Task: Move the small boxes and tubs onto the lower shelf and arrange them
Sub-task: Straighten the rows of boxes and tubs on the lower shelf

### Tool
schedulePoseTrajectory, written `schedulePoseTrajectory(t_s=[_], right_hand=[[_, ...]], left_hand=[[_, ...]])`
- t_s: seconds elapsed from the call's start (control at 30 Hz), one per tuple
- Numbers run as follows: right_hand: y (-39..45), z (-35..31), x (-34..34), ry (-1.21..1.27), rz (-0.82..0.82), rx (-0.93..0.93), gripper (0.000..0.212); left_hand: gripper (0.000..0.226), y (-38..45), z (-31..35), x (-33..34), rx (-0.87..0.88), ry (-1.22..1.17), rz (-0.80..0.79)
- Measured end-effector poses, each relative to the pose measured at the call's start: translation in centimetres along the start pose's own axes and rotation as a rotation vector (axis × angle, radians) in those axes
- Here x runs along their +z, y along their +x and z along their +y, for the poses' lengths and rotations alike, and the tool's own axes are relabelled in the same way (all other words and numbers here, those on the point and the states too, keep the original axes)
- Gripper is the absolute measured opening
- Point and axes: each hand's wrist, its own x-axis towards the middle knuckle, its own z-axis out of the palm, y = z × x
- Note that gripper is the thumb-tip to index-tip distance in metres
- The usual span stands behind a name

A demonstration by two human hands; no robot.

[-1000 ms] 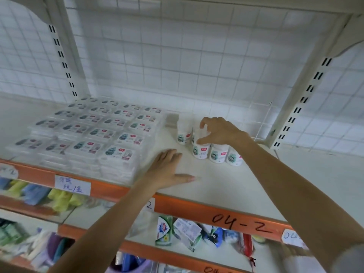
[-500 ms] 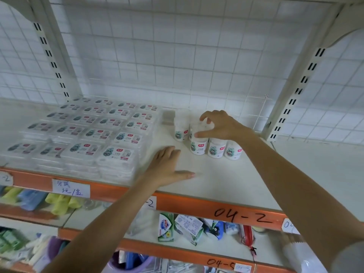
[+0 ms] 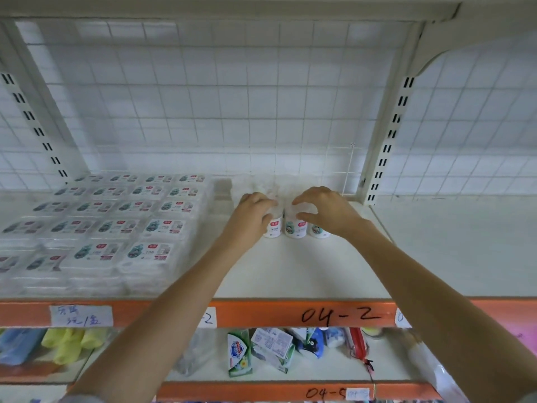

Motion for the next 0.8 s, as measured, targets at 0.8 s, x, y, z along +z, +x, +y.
schedulePoseTrajectory(t_s=[0.8], right_hand=[[-2.8, 4.1, -1.5, 0.272, -0.015, 0.173, 0.027]], left_hand=[[0.033, 2.6, 3.2, 0.7, 0.085, 0.064, -0.125]])
